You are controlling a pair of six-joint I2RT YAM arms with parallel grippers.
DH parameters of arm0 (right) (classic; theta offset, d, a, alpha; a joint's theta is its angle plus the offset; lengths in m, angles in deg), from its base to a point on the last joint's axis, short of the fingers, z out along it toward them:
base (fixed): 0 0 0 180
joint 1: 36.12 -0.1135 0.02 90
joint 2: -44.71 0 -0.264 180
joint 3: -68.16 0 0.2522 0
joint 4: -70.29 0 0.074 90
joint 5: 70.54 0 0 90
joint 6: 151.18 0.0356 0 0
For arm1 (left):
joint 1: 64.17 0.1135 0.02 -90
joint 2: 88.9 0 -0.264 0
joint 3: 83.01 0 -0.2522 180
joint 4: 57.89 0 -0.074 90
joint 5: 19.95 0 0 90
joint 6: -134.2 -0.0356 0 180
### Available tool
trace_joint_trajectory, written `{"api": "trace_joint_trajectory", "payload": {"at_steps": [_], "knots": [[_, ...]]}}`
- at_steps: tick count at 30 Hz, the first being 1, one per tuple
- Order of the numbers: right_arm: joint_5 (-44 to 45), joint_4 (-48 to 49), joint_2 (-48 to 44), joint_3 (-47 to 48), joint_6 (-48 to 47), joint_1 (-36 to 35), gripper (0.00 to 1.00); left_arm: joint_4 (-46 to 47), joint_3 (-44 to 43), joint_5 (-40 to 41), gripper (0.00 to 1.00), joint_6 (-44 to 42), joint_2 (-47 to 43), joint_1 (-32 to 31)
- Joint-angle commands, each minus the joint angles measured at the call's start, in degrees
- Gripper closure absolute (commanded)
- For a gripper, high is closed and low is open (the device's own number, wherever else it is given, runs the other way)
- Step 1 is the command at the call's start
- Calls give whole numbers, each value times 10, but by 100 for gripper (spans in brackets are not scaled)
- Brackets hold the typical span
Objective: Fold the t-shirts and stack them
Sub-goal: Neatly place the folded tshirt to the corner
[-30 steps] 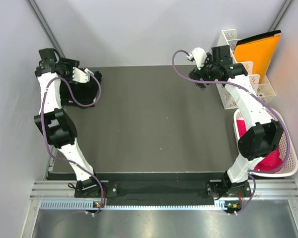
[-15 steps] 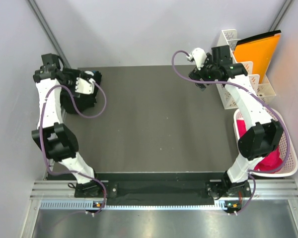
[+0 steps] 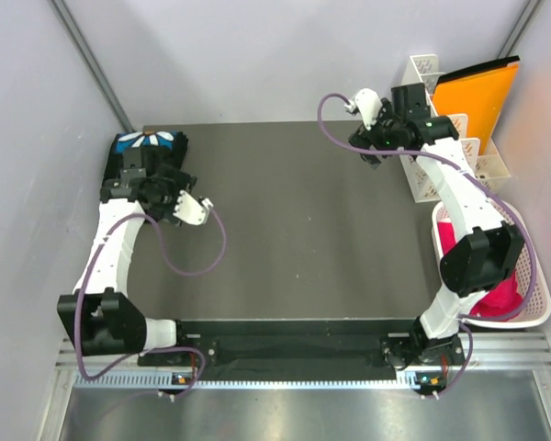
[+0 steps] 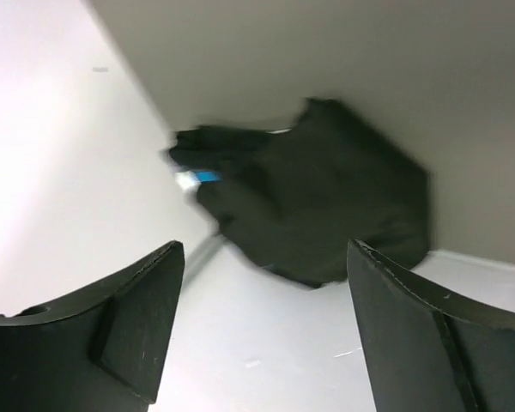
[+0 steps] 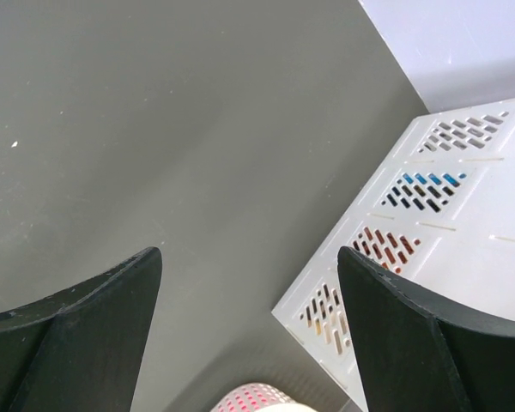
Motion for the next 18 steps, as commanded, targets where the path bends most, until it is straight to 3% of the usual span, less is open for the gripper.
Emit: {"api": "trace_joint_trajectory", "payload": {"at_steps": [1, 3, 4, 8, 12, 13, 16, 18], "knots": [[-20, -8, -4, 71, -6, -4, 16, 133, 15, 127, 19, 83, -33, -71], [-25, -4, -2, 75, -6, -5, 16, 181, 12, 170, 20, 167, -22, -110], [-28, -4, 0, 76, -6, -6, 16, 182, -9, 189, 19, 251, -15, -122], [-34, -5, 9, 85, -3, -13, 16, 53, -130, 163, 23, 372, 63, -107], [-33, -16, 18, 104, -8, -16, 15, -54, -198, 62, 24, 319, 101, -22], [-27, -17, 18, 108, -9, -17, 15, -50, -198, 43, 24, 274, 105, 23], [-17, -21, 16, 109, -14, -17, 14, -19, -220, -13, 21, 282, 122, 73], [-12, -25, 15, 106, -14, -18, 14, -62, -257, -38, 22, 280, 141, 77]]}}
